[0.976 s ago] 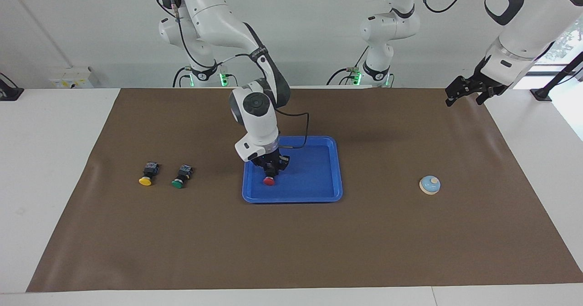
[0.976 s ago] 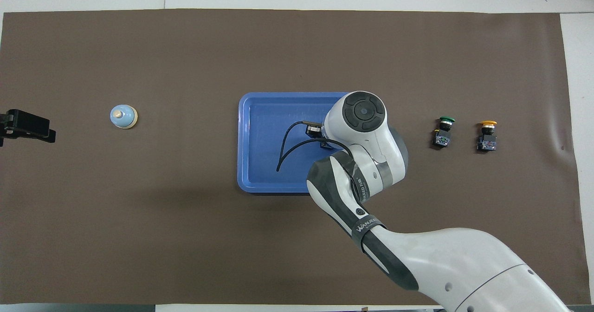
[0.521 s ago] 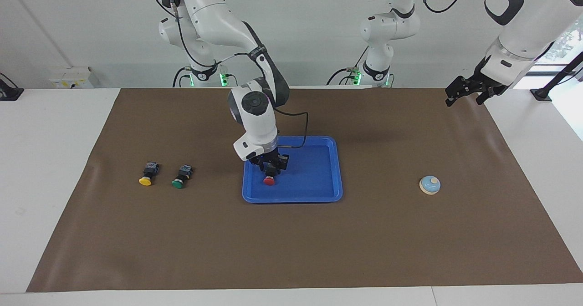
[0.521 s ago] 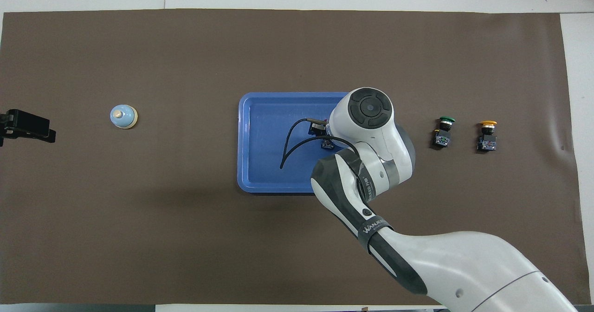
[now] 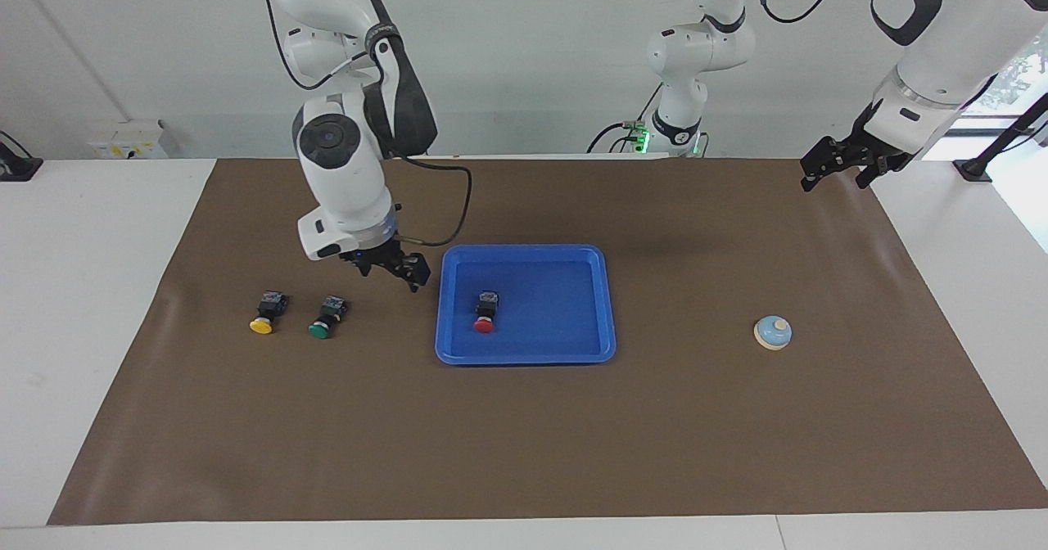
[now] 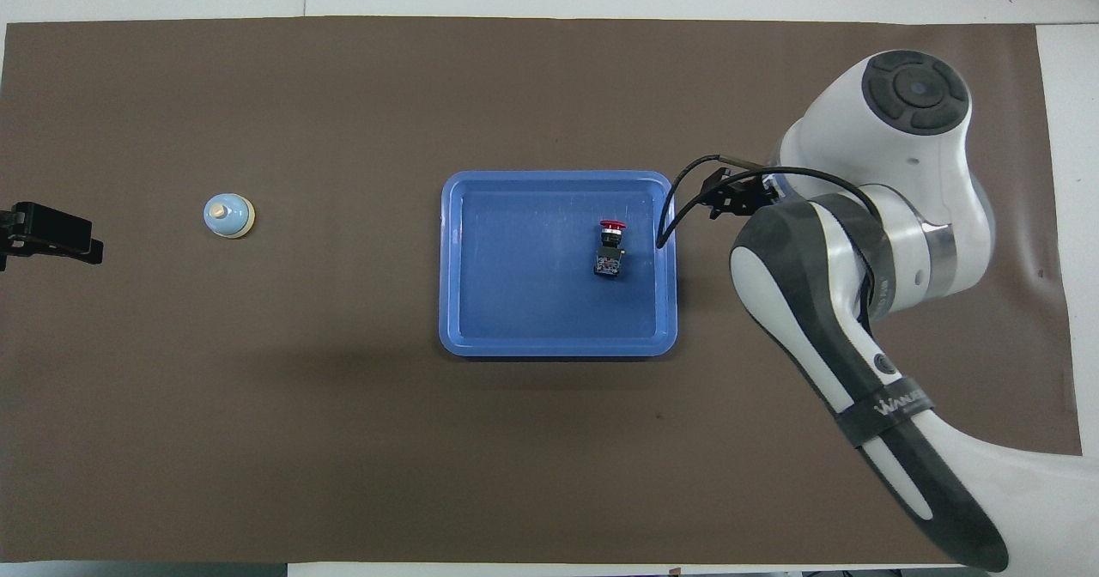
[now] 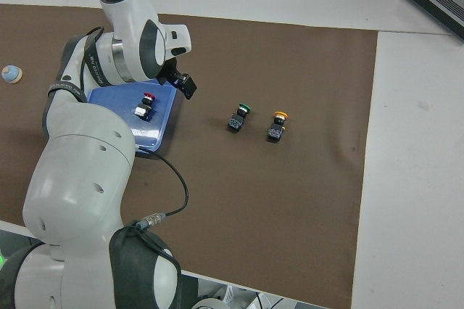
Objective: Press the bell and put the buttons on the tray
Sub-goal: 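Move the right gripper to the green-capped button and grasp it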
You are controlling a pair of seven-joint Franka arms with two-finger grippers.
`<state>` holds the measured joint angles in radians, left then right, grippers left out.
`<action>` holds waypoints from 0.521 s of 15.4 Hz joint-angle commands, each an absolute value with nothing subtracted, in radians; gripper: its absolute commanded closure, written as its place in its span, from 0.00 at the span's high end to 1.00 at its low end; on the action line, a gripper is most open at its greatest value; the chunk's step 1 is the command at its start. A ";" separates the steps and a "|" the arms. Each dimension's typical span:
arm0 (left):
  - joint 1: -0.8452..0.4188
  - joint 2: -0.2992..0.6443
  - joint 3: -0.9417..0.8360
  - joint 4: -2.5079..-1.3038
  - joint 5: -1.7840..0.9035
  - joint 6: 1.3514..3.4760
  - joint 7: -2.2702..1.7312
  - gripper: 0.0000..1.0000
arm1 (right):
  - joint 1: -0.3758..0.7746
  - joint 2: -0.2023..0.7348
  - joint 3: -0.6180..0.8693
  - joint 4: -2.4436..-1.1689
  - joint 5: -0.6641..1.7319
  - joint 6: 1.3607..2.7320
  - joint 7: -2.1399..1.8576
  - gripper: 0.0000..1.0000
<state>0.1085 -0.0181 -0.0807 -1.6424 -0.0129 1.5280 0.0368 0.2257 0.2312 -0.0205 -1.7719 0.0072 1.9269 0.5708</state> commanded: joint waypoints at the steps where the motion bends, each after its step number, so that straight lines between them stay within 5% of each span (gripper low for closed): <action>1: 0.106 -0.029 -0.075 -1.646 -0.014 1.525 0.041 1.00 | 0.140 0.218 -0.011 -1.827 -0.011 1.937 0.480 1.00; 8: 0.104 -0.031 -0.075 -1.646 -0.014 1.525 0.041 1.00 | 0.041 0.172 -0.011 -2.049 -0.011 2.192 0.431 1.00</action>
